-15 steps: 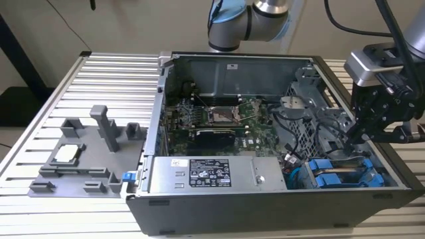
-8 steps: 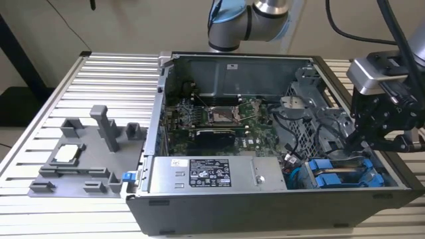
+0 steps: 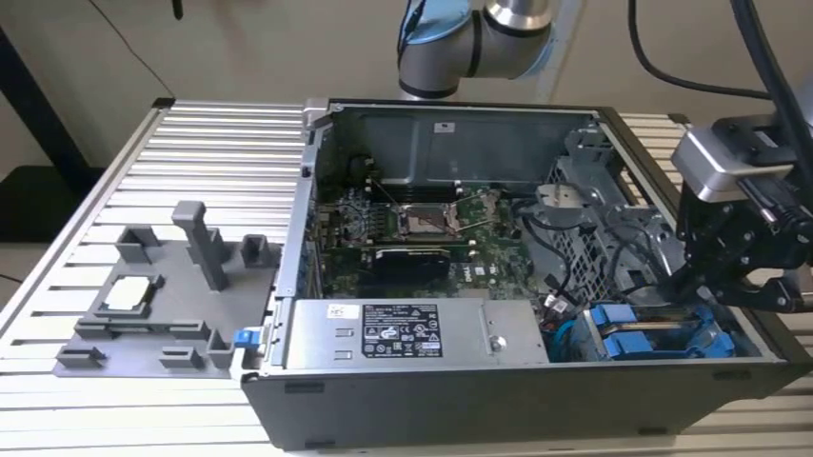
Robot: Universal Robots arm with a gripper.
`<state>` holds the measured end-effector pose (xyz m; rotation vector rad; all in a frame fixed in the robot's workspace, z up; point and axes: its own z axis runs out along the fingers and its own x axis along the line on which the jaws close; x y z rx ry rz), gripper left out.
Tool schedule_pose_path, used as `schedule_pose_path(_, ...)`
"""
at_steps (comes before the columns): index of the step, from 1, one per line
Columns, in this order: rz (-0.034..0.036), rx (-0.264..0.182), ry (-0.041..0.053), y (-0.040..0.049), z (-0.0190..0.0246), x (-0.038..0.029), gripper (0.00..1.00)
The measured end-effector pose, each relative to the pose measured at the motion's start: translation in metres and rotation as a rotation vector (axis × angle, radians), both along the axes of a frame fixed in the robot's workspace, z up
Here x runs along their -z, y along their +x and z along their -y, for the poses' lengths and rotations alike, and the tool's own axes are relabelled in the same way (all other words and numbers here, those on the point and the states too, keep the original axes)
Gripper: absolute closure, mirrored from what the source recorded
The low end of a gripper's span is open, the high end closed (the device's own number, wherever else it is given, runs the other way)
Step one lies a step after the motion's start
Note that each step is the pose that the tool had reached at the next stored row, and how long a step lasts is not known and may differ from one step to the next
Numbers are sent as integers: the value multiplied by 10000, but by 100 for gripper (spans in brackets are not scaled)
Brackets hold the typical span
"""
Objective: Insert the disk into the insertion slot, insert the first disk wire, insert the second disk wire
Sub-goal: 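Insert the first disk wire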
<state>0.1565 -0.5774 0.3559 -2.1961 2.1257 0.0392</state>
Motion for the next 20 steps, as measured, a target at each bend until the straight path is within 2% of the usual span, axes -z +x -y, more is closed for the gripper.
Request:
schedule_pose_path(5,9,-1,0,0,8,6,81)
schedule_pose_path(12,358,0,7,0,8,68,81)
schedule_pose_path(20,394,-1,8,0,-6,126,81)
